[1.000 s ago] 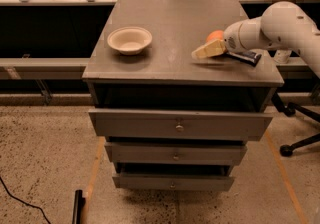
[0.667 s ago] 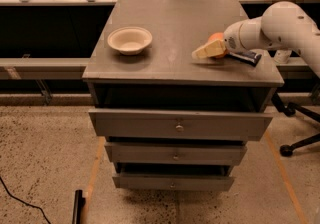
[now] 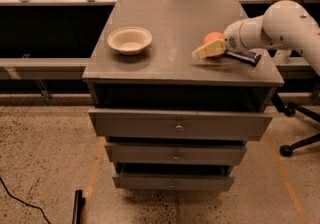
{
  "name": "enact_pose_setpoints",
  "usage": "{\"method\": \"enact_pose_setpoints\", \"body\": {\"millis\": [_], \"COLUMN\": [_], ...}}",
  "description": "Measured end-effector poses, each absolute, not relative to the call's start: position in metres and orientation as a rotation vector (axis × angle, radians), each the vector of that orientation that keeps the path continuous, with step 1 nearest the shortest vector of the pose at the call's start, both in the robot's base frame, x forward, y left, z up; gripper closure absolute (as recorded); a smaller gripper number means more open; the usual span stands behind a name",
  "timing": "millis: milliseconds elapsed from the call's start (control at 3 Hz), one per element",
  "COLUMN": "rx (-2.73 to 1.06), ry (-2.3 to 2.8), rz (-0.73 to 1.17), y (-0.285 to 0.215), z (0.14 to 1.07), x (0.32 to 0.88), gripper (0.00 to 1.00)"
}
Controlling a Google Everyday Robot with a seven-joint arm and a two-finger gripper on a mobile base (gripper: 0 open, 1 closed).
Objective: Move orange near rxbar blueberry
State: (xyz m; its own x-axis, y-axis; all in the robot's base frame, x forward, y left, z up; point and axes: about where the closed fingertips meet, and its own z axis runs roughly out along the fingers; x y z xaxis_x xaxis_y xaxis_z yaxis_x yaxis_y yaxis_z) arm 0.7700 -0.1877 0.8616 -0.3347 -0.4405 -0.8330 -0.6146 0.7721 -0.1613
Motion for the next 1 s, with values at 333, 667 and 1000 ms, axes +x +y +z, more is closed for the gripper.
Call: {"method": "enact_pose_setpoints", "body": {"millis": [333, 667, 1000], "rx": [-0.788, -0.733, -0.671], "ry": [1.951, 1.869, 1.759], "rz": [0.256, 0.269, 0.199], "y": [-0.19, -0.203, -0.222], "z": [0.872, 0.913, 0.974], "x": [0.769, 0.754, 0.725], "gripper": [0.0, 0.0, 0.0]}}
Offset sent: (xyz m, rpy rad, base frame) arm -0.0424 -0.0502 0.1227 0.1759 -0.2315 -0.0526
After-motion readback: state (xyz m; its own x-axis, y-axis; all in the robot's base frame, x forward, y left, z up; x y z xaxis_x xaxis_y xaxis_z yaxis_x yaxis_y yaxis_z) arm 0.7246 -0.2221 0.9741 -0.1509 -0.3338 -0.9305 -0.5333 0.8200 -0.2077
